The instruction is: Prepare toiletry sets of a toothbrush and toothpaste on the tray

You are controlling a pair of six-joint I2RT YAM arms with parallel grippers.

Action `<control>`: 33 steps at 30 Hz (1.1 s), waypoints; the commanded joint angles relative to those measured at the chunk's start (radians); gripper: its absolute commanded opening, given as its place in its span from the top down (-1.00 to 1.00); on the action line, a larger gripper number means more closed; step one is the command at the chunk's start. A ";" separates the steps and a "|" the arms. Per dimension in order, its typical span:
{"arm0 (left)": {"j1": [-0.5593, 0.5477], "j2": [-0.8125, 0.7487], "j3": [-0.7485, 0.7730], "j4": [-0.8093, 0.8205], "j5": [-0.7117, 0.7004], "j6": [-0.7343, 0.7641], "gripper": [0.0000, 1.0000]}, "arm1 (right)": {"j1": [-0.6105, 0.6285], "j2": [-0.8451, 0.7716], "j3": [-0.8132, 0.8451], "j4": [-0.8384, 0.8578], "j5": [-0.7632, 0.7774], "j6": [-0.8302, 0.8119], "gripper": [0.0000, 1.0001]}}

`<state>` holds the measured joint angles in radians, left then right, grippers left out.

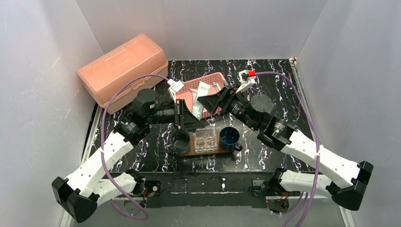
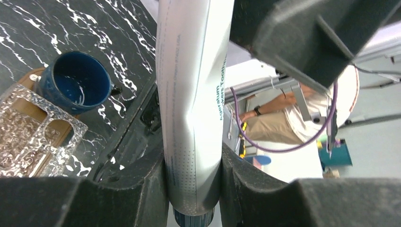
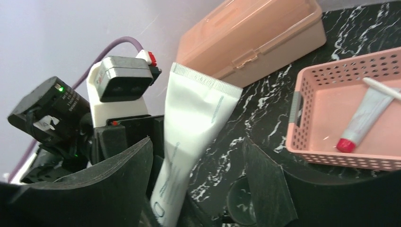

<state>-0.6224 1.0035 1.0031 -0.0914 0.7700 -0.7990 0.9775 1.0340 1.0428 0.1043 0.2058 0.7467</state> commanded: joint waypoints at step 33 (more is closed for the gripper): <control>-0.004 -0.174 -0.064 -0.143 0.602 0.179 1.00 | 0.002 0.155 0.604 -0.749 -0.833 -0.780 -0.60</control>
<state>-0.6224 0.8597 0.9436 -0.2340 1.2945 -0.6395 0.9768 1.1702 1.5982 -0.6064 -0.5472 0.0154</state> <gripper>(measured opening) 0.330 0.808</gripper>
